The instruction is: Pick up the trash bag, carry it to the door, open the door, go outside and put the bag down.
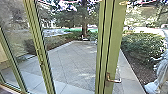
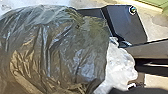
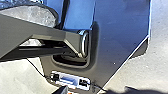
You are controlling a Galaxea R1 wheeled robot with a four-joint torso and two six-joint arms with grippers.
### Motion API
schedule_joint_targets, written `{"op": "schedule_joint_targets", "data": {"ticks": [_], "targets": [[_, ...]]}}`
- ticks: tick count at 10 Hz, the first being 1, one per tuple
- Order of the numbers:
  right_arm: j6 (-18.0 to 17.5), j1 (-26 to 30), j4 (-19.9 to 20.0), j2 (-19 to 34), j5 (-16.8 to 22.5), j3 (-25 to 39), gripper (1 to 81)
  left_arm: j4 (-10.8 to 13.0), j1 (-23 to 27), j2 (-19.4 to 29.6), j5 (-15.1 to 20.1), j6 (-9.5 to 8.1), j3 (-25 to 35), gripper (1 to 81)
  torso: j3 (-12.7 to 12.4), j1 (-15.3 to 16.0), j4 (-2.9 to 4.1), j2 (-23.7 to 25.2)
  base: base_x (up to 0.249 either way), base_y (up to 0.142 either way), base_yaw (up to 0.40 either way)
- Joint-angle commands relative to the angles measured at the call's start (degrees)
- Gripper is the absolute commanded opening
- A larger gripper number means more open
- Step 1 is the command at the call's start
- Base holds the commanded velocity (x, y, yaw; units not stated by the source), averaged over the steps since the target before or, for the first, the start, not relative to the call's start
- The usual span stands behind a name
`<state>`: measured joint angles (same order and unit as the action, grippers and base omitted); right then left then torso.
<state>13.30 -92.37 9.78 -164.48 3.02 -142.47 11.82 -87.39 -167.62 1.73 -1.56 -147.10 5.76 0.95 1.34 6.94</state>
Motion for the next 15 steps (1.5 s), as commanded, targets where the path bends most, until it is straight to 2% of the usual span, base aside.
{"op": "schedule_joint_targets", "data": {"ticks": [1,9,15], "targets": [[0.1,2.2,0.1,0.4,3.7,0.5,81.1,0.5,2.9,0.3,3.4,0.15,0.2,1.0,0.0,0.0,0.0,0.0,0.0,0.0,0.266],[0.1,2.3,0.0,0.4,3.7,0.5,81.1,0.5,3.0,0.0,3.5,-0.11,0.2,1.0,0.0,0.0,0.0,0.0,0.0,0.0,0.158],[0.1,2.4,0.3,-0.5,3.8,0.2,81.1,-0.3,3.3,-0.3,3.6,-0.46,0.1,1.0,0.0,0.0,0.0,0.0,0.012,0.0,0.0]]}}
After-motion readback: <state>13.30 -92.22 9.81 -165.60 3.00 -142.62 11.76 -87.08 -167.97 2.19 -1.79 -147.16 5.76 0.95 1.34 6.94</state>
